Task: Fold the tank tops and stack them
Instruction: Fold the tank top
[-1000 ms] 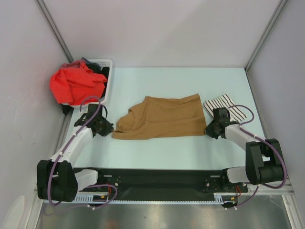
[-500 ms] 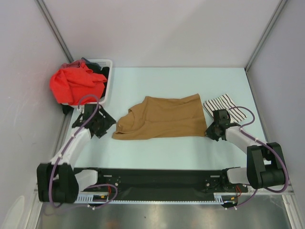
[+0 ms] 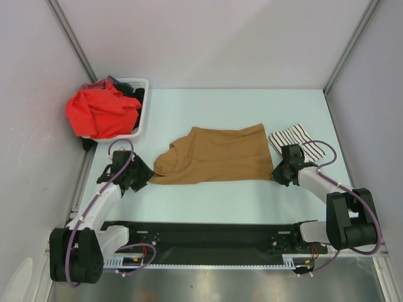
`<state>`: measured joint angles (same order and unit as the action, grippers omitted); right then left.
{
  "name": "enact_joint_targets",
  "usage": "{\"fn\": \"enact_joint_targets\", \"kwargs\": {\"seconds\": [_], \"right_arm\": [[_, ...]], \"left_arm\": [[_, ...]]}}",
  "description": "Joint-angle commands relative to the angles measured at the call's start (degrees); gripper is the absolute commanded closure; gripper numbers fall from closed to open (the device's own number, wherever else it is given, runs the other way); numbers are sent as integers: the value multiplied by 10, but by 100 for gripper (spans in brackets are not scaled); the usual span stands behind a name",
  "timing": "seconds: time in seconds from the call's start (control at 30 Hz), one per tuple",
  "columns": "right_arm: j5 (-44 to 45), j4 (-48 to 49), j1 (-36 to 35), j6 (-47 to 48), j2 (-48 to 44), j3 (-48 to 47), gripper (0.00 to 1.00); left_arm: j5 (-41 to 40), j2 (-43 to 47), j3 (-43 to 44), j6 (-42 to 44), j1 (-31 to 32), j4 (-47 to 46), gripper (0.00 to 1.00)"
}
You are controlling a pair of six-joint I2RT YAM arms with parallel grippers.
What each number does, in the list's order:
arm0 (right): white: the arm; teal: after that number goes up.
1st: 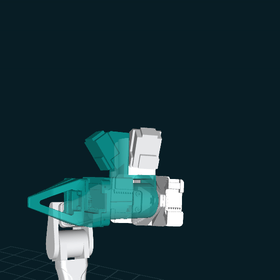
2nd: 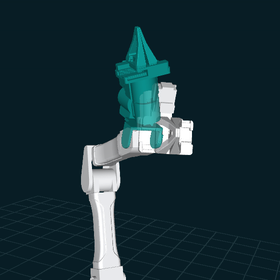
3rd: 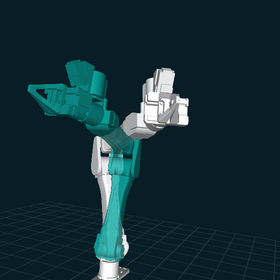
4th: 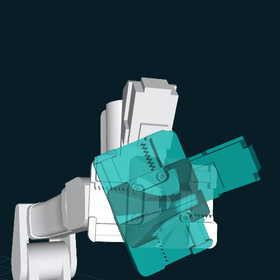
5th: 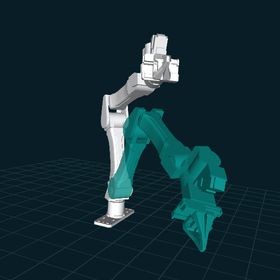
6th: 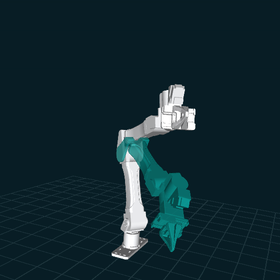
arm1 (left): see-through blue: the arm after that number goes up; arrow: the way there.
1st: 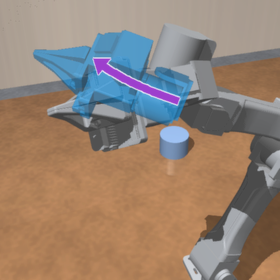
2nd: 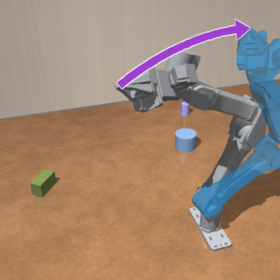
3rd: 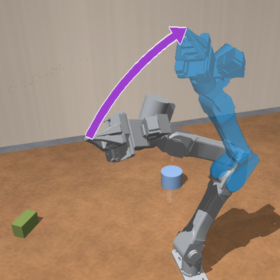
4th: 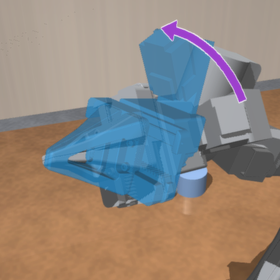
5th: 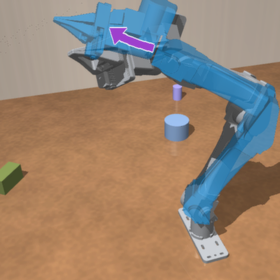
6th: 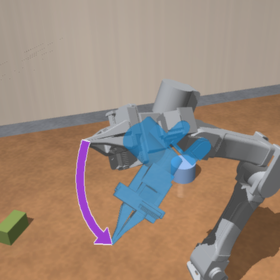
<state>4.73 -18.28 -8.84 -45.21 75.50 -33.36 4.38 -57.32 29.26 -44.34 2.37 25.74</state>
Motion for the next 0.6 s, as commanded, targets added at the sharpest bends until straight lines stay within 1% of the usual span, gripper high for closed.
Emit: {"fn": "enact_joint_targets", "kwargs": {"seconds": [0.0, 0.03, 0.07, 0.17, 0.2, 0.27, 0.3, 0.33, 0.4, 0.43, 0.53, 0.57], "right_arm": [[16, -32, -4, 1, -11, 12, 100], [16, -32, -4, 0, -13, 13, 100], [17, -33, -6, 0, -13, 14, 100], [17, -38, -8, -1, -17, 15, 100], [17, -41, -9, -2, -19, 15, 100], [20, -48, -15, -5, -26, 20, 100], [21, -52, -17, -7, -29, 22, 100], [22, -62, -20, -8, -38, 26, 100], [17, -75, -26, -15, -47, 36, 100], [16, -91, -28, -20, -53, 39, 100], [17, -131, -35, -34, -81, 48, 100], [17, -141, -36, -37, -100, 50, 100]], "left_arm": [[32, -39, 12, 9, -3, -60, 41], [34, -49, 13, 9, -3, -74, 44], [34, -57, 17, 12, -3, -82, 62], [25, -106, 26, 14, -3, -97, 100], [15, -116, 32, 17, -3, -96, 100], [-7, -140, 55, 8, -3, -60, 100], [-36, -145, 62, 2, -3, -40, 100], [-42, -147, 76, -12, -3, -2, 100], [-86, -144, 86, -32, -3, 39, 100], [-103, -141, 95, -37, -3, 74, 100], [-113, -122, 103, -47, -4, 117, 100], [-112, -102, 101, -50, -3, 122, 100]]}}
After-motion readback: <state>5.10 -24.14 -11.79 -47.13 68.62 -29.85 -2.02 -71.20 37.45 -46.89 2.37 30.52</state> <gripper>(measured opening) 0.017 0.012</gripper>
